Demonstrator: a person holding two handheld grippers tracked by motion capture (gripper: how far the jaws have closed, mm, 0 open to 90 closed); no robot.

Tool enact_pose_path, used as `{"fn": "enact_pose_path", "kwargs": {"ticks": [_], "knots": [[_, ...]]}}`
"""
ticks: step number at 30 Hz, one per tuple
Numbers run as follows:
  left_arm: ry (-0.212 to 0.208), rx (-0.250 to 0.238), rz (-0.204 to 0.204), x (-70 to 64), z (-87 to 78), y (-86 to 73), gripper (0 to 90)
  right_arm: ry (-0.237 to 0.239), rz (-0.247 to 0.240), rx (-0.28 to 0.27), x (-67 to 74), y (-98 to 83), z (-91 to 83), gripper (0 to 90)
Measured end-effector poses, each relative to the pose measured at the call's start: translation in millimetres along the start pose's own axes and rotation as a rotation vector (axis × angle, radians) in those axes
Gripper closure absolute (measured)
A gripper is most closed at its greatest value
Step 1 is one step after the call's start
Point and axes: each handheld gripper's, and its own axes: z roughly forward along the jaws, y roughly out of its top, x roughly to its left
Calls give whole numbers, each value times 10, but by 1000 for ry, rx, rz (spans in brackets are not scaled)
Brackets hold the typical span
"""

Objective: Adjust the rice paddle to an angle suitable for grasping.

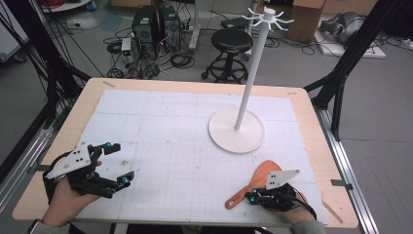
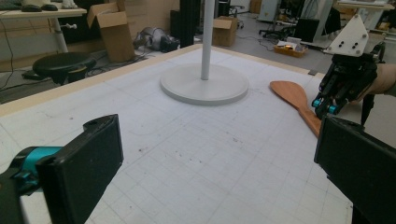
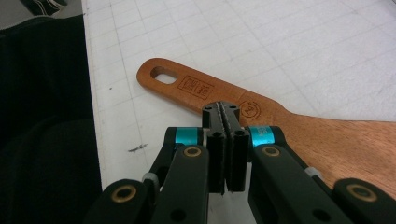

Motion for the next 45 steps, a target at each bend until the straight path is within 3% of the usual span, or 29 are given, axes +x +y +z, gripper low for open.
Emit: {"fn": "enact_pose_path", "kwargs": {"ticks": [21, 26, 28, 30, 33, 37, 41, 45], "knots": [[1, 18, -9, -6, 21, -32, 17, -39, 2, 24, 34, 167, 153, 891], [2, 20, -9, -5, 14, -37, 17, -72, -2, 29, 27, 230, 202, 891], [4, 20, -8, -4, 10, -37, 17, -80, 5, 7, 13, 249, 200, 892], [2, 17, -7, -5, 0, -37, 17, -73, 27, -49, -18, 281, 136, 892], [9, 12, -15, 3, -27, -43, 17, -148, 46, -104, -101, 304, -5, 891], [16, 10, -17, 11, -77, -61, 17, -224, 59, -49, -242, 283, -51, 892], [20, 7, -26, -1, -135, -84, 17, -269, 51, 12, -363, 320, -7, 891], [24, 5, -18, -48, -188, -75, 17, -293, 61, 27, -485, 331, 15, 892]]}}
